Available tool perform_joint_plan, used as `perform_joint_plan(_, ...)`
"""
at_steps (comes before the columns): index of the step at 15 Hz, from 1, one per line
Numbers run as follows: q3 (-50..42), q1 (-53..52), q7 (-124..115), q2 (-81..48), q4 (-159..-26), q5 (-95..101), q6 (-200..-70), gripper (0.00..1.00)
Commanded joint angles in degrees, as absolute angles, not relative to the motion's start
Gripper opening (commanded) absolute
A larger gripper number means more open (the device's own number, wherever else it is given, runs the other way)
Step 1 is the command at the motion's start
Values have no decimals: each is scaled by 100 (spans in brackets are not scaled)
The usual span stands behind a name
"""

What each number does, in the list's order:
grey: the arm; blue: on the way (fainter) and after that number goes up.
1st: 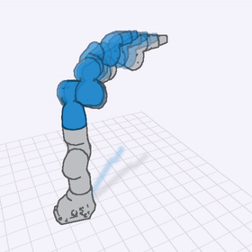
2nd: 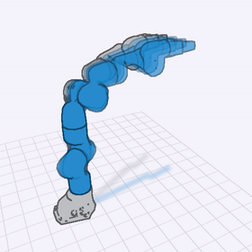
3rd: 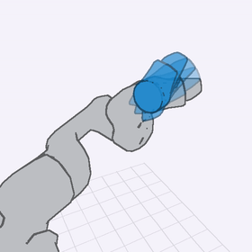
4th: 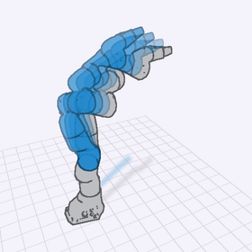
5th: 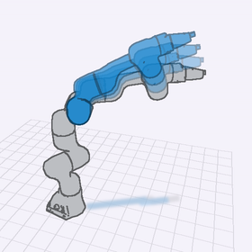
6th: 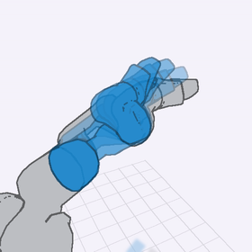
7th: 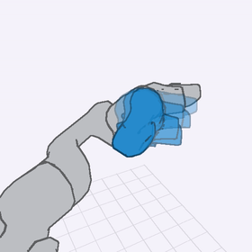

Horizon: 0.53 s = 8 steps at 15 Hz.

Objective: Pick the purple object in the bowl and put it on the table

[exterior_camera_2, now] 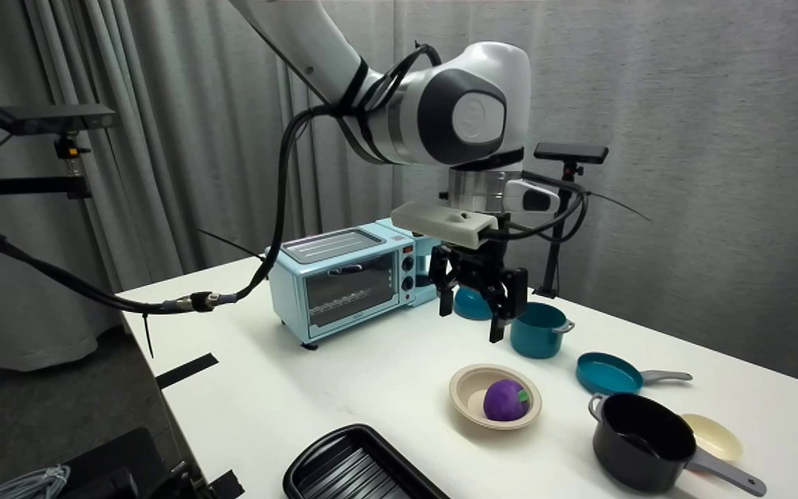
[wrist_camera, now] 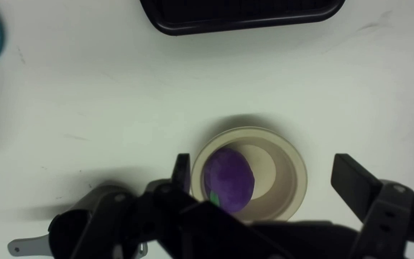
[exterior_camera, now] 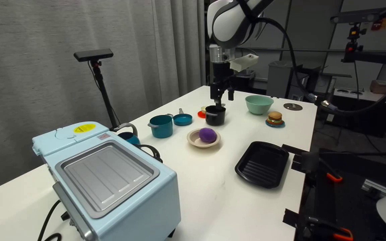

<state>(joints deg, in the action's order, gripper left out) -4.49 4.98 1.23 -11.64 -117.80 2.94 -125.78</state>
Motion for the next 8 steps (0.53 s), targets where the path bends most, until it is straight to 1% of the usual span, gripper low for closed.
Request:
perform_joint_plan(1,-422,470,22,-1452,-11716,210,-12917,100)
perform_joint_plan(8,-474,357,-467,-2571,-11368,343,-14089,100)
